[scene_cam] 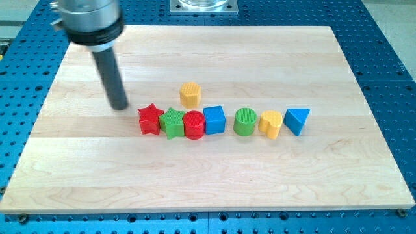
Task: Push the green star diagonally in between the red blocks
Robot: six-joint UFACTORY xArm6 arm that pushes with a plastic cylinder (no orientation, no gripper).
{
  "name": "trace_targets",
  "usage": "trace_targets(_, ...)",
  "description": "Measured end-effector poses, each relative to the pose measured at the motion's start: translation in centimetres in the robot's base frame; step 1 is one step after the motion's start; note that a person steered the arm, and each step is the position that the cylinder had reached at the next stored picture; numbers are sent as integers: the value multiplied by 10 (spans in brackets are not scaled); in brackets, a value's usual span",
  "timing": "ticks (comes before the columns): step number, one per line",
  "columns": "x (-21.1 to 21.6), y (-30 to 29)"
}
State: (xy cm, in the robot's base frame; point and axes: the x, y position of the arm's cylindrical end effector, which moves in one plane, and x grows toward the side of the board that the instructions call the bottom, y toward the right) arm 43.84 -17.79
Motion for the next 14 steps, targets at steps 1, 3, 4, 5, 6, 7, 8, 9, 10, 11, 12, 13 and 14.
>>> trace_targets(1, 52, -19)
trace_targets(3, 88, 31)
trace_targets(4, 88, 33)
trace_targets(5, 81, 64)
trace_targets(6, 81, 70)
trace_targets(7, 39, 70)
trace_targets(8, 8, 64)
trace_targets(9, 8, 49)
trace_targets(10, 12, 36)
trace_targets(11, 64, 47)
trace_targets(12, 97, 71)
trace_targets(13, 97, 95)
trace_targets(14, 93, 118)
